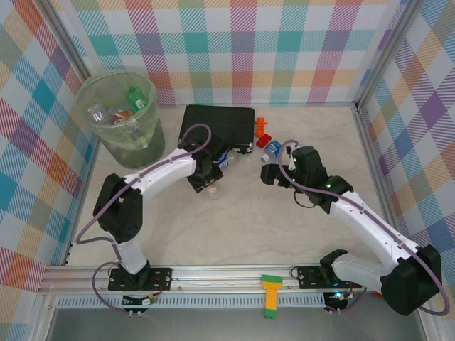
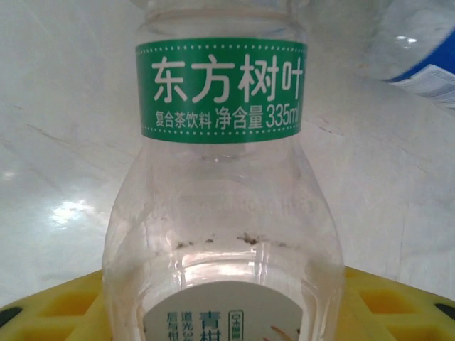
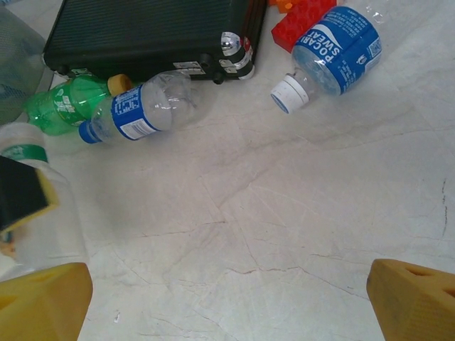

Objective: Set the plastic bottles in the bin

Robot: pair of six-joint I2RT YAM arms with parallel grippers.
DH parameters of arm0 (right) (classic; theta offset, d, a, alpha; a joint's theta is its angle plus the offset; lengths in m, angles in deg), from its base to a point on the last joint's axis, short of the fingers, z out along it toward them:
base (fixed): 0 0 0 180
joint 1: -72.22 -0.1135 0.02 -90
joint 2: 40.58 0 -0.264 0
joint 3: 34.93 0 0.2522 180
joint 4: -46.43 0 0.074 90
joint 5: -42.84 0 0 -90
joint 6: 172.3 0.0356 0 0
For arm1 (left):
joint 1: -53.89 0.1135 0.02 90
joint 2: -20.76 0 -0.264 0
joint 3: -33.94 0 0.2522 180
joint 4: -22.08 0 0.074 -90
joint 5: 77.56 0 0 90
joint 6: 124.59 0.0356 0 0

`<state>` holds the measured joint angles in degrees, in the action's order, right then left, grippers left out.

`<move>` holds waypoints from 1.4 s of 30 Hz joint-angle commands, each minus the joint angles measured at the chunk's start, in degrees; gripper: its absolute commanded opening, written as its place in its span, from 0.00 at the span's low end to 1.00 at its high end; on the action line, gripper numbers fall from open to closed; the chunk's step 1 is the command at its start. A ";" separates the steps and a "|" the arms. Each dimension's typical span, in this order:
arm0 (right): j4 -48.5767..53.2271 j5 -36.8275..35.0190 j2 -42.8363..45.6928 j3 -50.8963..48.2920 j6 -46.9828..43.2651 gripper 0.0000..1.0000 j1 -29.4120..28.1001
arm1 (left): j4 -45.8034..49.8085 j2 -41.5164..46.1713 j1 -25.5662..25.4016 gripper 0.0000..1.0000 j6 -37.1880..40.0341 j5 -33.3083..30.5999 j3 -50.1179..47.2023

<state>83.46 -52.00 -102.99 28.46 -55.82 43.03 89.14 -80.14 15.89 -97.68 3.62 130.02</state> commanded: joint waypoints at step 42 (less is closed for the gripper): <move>2.32 8.36 -1.21 15.68 -1.57 0.99 0.27 | 10.83 -1.31 33.30 0.56 51.81 -21.72 54.67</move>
<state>86.01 -44.87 -103.67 43.12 -57.66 43.03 102.80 -79.38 46.64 -43.98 -21.63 181.82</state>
